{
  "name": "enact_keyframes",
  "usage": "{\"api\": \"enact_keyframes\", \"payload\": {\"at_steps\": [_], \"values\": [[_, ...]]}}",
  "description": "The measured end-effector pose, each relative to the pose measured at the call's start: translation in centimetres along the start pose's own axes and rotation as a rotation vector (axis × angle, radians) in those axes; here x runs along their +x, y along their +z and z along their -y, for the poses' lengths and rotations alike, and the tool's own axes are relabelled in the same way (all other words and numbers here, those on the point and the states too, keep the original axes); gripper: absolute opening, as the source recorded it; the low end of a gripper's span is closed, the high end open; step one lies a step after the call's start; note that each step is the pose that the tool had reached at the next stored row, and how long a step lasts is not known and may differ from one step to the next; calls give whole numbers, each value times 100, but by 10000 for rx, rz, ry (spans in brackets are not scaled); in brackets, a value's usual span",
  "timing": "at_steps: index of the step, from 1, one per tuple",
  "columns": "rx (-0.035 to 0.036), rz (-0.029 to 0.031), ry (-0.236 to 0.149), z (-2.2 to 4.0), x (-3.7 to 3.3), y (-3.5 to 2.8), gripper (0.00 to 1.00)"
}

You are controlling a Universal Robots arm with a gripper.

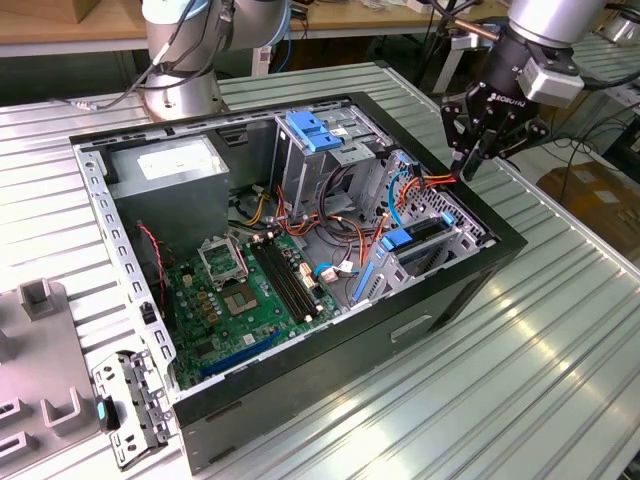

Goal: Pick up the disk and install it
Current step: 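Insert the first disk wire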

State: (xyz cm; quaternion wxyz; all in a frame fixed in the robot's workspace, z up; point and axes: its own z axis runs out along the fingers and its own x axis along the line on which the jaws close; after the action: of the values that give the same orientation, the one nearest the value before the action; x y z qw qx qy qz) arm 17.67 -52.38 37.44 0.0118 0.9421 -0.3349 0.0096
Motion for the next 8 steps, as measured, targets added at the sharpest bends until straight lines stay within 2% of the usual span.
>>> {"api": "enact_keyframes", "payload": {"at_steps": [5,6,7,8], "values": [[12,-20,-405,24,-19,16,25],[11,-40,-544,32,-25,26,26],[9,-68,-696,35,-28,61,33],[16,-78,-698,34,-27,28,18]]}}
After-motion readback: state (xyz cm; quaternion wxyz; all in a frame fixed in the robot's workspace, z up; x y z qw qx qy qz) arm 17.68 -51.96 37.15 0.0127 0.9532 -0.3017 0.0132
